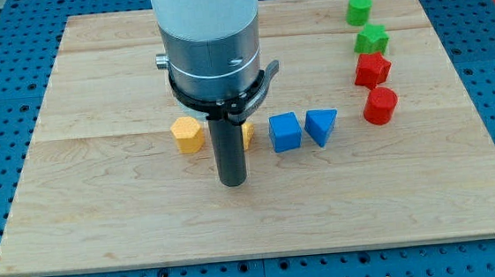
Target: Push the yellow heart to the left side of the board
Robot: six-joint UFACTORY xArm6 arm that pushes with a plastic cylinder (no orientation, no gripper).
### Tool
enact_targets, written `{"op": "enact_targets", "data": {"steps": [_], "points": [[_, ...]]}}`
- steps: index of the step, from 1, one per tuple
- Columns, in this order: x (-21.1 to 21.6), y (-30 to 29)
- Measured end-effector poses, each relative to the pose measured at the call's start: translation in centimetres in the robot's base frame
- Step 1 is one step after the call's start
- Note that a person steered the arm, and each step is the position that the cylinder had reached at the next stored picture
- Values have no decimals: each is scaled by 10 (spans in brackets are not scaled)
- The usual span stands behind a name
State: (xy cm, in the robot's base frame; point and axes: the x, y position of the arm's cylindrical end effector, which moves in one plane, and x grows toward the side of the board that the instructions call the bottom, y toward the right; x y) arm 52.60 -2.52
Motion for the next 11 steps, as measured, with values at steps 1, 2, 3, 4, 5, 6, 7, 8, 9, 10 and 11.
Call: {"op": "enact_targets", "data": {"steps": [1,2,3,4,5,6,7,8,9,10,11], "points": [[0,0],[0,-1],[0,-1],[0,-1],[1,-1],[1,-1],[1,6],[1,69],[-23,72],[-38,42],[-56,32]]}}
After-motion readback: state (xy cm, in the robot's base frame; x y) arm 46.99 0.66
